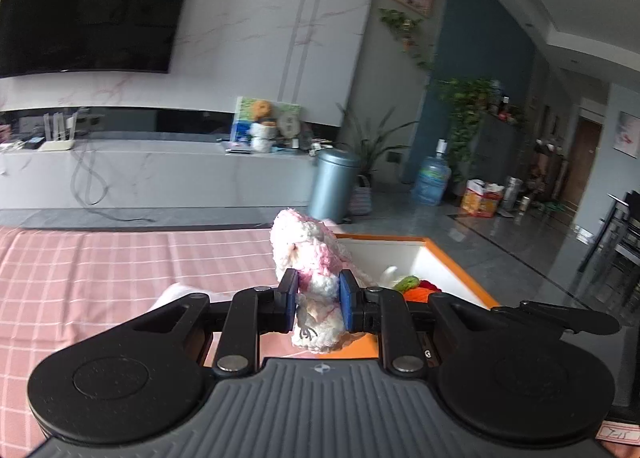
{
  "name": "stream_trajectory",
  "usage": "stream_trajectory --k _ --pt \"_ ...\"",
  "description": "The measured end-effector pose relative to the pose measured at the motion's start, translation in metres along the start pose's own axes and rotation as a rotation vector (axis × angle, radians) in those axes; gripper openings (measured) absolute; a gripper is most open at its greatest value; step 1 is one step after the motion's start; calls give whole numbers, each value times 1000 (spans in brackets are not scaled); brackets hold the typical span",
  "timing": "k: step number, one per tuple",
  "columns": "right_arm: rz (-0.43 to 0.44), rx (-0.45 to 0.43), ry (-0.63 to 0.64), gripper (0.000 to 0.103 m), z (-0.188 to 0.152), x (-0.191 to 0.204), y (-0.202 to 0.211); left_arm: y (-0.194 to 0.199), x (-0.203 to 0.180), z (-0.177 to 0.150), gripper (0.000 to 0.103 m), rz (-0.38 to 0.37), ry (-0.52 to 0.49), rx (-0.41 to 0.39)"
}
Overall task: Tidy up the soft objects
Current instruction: 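Lift the ball and pouch with both tools and carry them over the box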
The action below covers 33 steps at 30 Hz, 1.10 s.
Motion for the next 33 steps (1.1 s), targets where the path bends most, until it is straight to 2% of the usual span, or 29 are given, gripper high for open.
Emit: stream_trajectory --k 8,13,19,24,33 --pt "-115 58 50 40 7 -71 16 -37 -72 7 24 -120 -120 35" --pt "-140 113 56 40 8 -110 8 -67 -102 0 24 -169 -207 94" --pt "-142 194 51 40 3 -139 -20 -96 -120 -13 24 -144 -291 148" --pt "-118 260 76 40 -2 -147 -46 -106 -131 -27 24 -113 -398 174" --pt "-86 378 77 39 -18 -150 -78 -129 -130 -44 24 -83 -434 262"
Point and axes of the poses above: each gripper's, at about its wrist camera, not at the fingertips, and y roughly against the way its jaws point, x to its left, z to its top, the point moved 8 cm from there along -y, roughly the way its jaws point, and after that the axes turned 10 degrees about z, right-handed, at the moved point
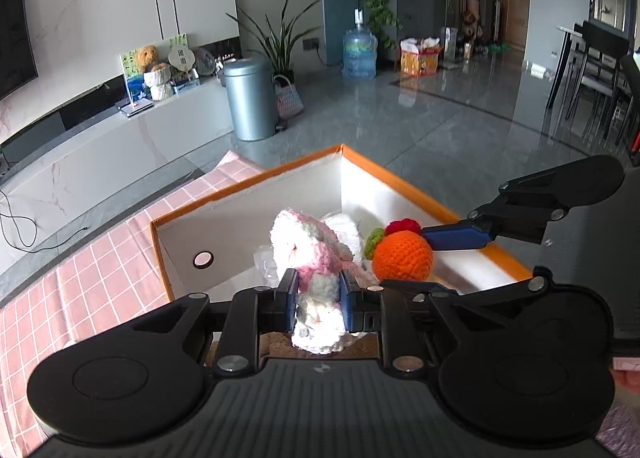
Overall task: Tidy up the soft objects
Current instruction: 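Lift the ball and pouch with both tools and carry them over the box, then open both tools to drop the ball and pouch into the box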
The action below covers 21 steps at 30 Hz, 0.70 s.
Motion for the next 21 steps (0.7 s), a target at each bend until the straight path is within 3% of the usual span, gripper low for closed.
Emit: stream_trajectory --k 9,14,21 --pt "23 43 4 40 0 1 -18 -13 4 -7 24 42 -50 78" --pt "22 57 22 40 -1 4 -24 -16 6 -14 30 85 -68 109" --pt "-1 41 24 41 -1 2 -19 -10 14 -13 35 105 -60 101"
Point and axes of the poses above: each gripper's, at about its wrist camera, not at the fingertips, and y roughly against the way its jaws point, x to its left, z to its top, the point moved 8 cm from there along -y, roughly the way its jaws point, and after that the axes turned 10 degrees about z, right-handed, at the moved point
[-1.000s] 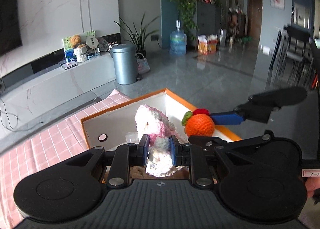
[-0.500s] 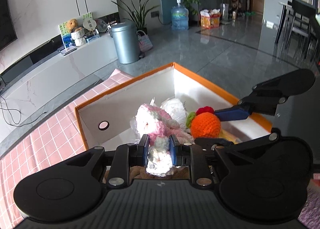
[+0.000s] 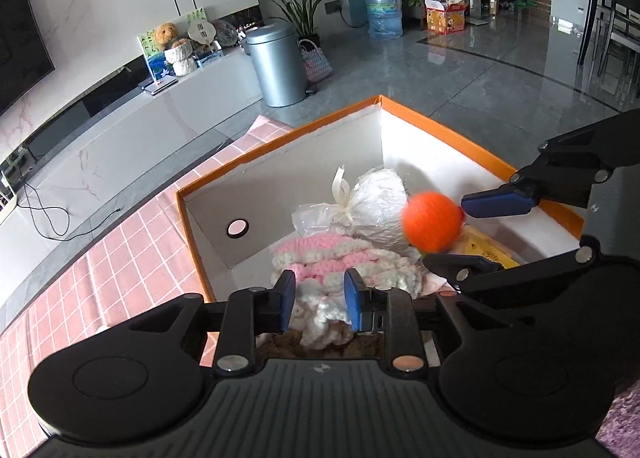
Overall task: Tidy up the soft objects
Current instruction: 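Open both tools to drop the ball and pouch into the box, then move both tools back toward the remaining items on the table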
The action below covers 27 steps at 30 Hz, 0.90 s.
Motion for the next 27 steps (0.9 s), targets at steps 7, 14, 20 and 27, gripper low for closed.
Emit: stream_trajectory --k 7,14,20,27 --pt "-38 -22 9 55 1 -3 16 20 4 10 65 29 2 -68" --pt "-72 -66 1 61 2 -4 43 44 9 16 67 39 11 -122" --pt "-113 -122 -1 73 -3 -1 70 66 16 20 67 31 61 -181" --pt "-148 -253 -72 73 -8 9 108 92 21 12 67 36 108 -229"
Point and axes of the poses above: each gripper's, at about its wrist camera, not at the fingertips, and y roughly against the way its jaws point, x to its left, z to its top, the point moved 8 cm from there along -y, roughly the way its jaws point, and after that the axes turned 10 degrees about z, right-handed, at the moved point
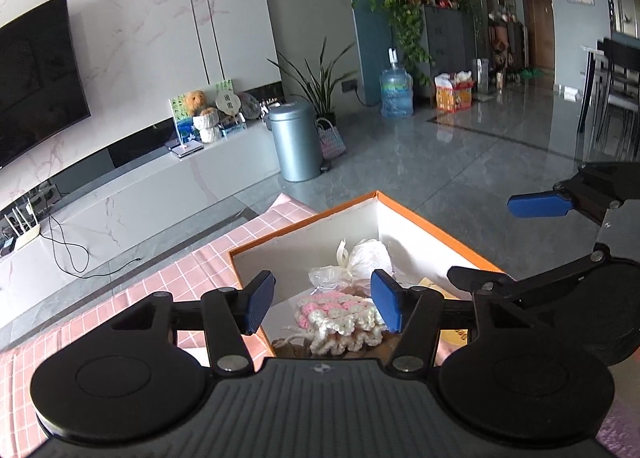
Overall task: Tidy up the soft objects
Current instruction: 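Move both tools back toward the remaining items on the table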
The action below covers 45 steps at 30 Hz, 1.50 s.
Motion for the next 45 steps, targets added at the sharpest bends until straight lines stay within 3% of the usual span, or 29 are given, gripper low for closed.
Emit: stream_trajectory --k 10,16,22,33,37,45 --pt "-2 -184 -92 73 4 40 44 34 36 -12 67 31 170 -55" --pt "27 -225 -135 73 -4 71 54 50 63 -36 67 50 241 -50" --pt "75 -229 -157 73 -14 101 57 54 86 -67 65 73 291 -14" --pt "228 -168 -85 73 -19 171 46 59 127 -136 62 114 389 74" --pt "248 -147 -47 73 -22 194 37 59 139 -154 61 120 416 92" --pt "261 -66 22 54 -34 229 5 53 153 -174 59 115 451 98"
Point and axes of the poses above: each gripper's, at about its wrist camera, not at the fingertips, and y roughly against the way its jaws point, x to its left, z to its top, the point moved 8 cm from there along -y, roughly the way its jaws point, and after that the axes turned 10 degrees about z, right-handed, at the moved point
